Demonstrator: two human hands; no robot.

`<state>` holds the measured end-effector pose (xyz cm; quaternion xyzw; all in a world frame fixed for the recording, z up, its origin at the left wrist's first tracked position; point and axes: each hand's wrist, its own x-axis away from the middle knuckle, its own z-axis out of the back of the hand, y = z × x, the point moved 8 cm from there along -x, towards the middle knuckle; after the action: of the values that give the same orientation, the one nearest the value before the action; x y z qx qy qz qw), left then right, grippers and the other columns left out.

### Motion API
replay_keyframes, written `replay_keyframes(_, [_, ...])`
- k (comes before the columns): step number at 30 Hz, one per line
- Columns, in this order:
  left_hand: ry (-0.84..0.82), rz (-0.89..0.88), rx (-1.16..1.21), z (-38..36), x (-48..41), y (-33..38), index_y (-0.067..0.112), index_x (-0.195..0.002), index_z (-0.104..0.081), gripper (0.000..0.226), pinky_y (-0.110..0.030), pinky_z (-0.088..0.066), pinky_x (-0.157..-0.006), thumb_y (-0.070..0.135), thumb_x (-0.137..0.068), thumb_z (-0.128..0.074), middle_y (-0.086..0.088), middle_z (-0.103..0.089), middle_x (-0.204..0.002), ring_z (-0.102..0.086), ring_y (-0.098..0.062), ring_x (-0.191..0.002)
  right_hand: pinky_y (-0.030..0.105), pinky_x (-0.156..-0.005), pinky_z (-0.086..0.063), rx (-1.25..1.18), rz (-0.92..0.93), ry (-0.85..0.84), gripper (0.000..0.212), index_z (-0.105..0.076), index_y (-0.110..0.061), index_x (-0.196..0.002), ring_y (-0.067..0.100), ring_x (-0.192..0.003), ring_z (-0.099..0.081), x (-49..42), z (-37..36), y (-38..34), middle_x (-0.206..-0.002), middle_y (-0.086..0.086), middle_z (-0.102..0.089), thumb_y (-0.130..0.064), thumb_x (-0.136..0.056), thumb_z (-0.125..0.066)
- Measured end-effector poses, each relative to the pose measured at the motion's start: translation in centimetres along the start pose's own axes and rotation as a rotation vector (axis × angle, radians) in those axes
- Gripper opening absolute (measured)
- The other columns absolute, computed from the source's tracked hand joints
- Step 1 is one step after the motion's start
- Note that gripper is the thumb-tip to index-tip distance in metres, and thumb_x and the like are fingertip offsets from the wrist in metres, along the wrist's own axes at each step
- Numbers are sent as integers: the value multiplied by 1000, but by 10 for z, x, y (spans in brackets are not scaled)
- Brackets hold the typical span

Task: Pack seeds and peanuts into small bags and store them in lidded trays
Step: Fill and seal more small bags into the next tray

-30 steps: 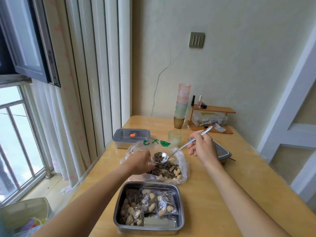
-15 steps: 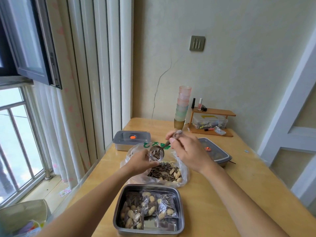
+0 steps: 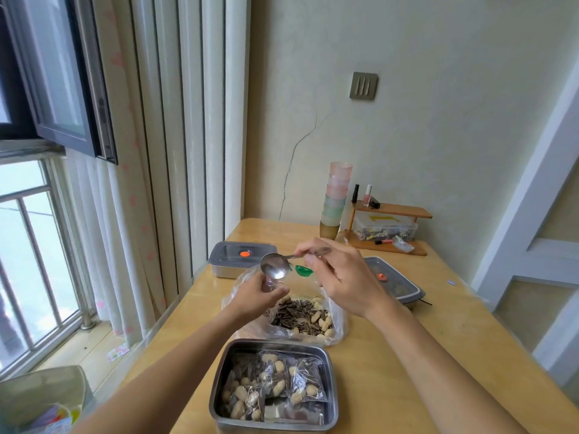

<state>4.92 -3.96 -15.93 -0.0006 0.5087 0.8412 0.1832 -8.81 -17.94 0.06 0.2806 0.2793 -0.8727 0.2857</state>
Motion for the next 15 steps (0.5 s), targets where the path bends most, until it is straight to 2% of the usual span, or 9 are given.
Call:
replay_keyframes(2, [-25, -3, 45, -2, 2, 1, 22, -122, -57, 42, -33, -60, -78, 42, -90, -75, -3, -71, -98, -69, -14, -82, 34, -66, -55, -1, -56, 48, 16, -61, -27, -106, 6, -67, -61, -1, 4, 5, -95, -12, -64, -28, -107, -45])
replay_keyframes(5, [-28, -8, 17, -1, 5, -1, 20, -118, -58, 39, -39, -61, -83, 43, -90, -74, -2, -71, -102, -71, -17, -88, 23, -65, -54, 19, -203, 181, 16, -59, -21, -100, -2, -65, -65, 1, 15, 24, -92, -11, -68, -22, -109, -47])
replay_keyframes(7, [-1, 3, 6, 3, 5, -4, 19, -116, -59, 36, -40, -62, -82, 42, -92, -73, 0, -72, -99, -72, -15, -85, 22, -57, -54, -36, -347, 288, 18, -61, -14, -99, 3, -56, -68, 8, 25, 43, -80, -4, -71, -25, -109, -50])
replay_keyframes(9, [40, 21, 0, 8, 6, -6, 16, -112, -61, 34, -38, -62, -79, 41, -93, -73, -1, -72, -95, -72, -14, -80, 30, -54, -55, -142, -485, 366, 21, -61, -13, -98, 14, -54, -72, 17, 29, 60, -73, 3, -73, -29, -108, -52])
replay_keyframes(11, [59, 31, 5, 11, 7, -5, 13, -109, -62, 29, -37, -60, -77, 36, -94, -72, -2, -72, -93, -71, -14, -76, 35, -54, -54, -221, -613, 378, 27, -61, -12, -95, 21, -54, -74, 28, 27, 74, -69, 5, -75, -34, -108, -52])
replay_keyframes(15, [47, 21, -44, 8, 9, -5, 13, -108, -61, 28, -34, -59, -76, 36, -95, -72, -2, -71, -94, -70, -14, -80, 32, -53, -55, -252, -821, 352, 42, -66, -5, -89, 21, -54, -74, 52, 12, 91, -64, 5, -75, -37, -108, -49])
